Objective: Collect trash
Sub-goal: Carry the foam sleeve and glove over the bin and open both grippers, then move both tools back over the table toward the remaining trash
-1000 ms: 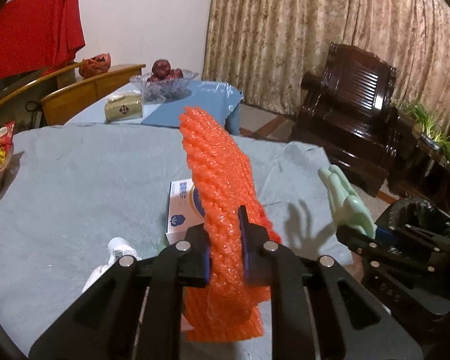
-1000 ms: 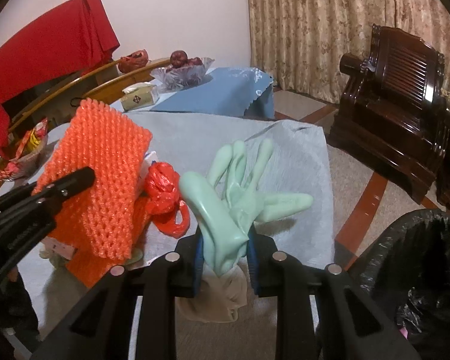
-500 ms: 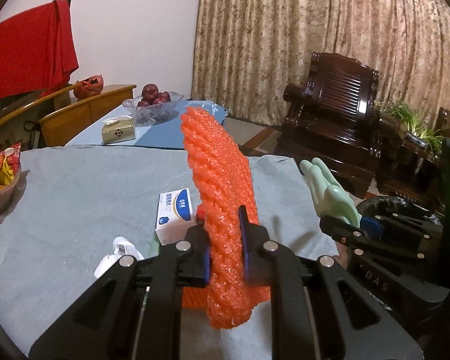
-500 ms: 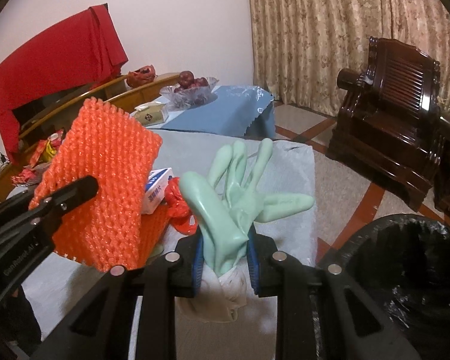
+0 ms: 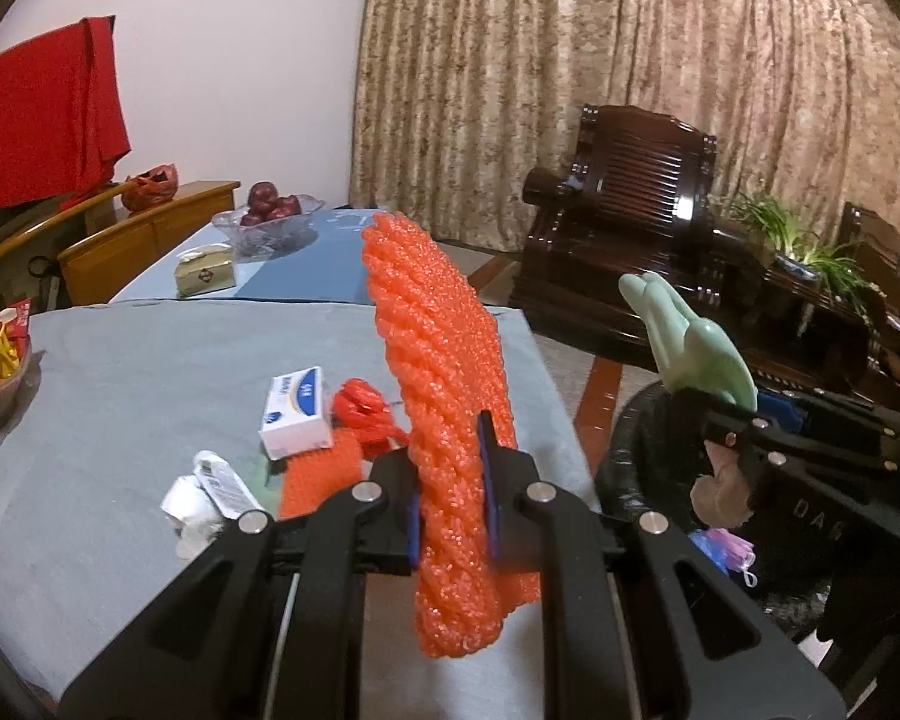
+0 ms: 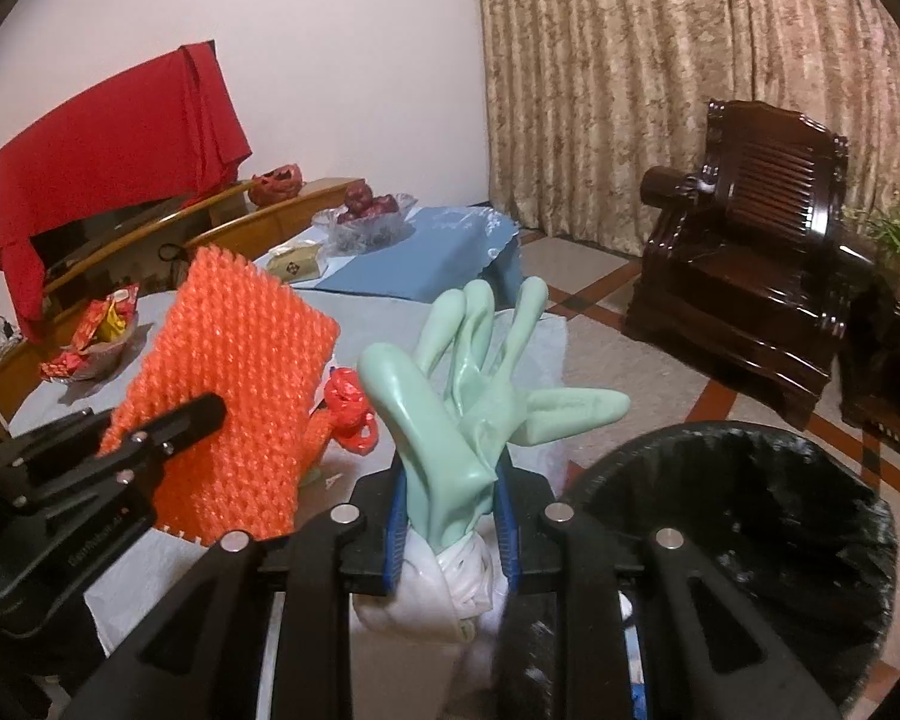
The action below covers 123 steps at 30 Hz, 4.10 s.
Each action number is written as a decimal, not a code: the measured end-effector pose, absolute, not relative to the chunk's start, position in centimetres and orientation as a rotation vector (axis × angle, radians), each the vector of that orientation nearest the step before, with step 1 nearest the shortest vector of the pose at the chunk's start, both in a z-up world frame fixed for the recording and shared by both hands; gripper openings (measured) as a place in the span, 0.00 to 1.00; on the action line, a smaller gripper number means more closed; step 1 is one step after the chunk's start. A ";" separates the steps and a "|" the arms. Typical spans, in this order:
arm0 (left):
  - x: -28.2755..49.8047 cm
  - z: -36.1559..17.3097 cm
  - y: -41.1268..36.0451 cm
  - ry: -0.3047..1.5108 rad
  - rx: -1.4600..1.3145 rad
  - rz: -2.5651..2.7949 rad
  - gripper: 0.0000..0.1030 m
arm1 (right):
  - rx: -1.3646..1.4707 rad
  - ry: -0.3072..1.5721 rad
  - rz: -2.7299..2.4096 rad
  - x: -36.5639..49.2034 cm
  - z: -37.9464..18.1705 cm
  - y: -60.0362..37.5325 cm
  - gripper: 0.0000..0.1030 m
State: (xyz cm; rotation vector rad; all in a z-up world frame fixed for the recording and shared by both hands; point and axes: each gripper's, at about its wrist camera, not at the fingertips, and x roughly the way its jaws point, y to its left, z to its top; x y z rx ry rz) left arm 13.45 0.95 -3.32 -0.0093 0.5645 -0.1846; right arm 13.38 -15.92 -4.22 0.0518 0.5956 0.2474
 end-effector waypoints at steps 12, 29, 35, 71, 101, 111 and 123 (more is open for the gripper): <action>12.4 -2.8 -4.8 0.551 0.023 -0.297 0.13 | 0.088 0.586 0.127 10.0 -3.9 -22.0 0.24; 13.6 -4.5 -14.6 0.549 0.093 -0.455 0.13 | 0.104 0.591 -0.040 8.1 -5.1 -30.3 0.24; 14.4 -5.5 -17.3 0.567 0.112 -0.495 0.13 | 0.113 0.614 -0.071 8.0 -6.2 -32.1 0.24; 14.0 -5.3 -10.9 0.572 0.048 -0.373 0.90 | 0.114 0.623 -0.109 7.3 -7.4 -31.7 0.94; 11.2 -6.7 8.6 0.568 0.023 -0.009 0.90 | 0.011 0.616 0.169 13.2 -8.1 -13.9 0.94; 11.8 -9.0 13.8 0.617 0.005 0.087 0.90 | -0.001 0.656 0.227 15.5 -10.4 -9.1 0.94; 13.9 -11.0 19.0 0.653 -0.062 0.170 0.90 | -0.051 0.710 0.336 19.3 -13.5 -1.4 0.92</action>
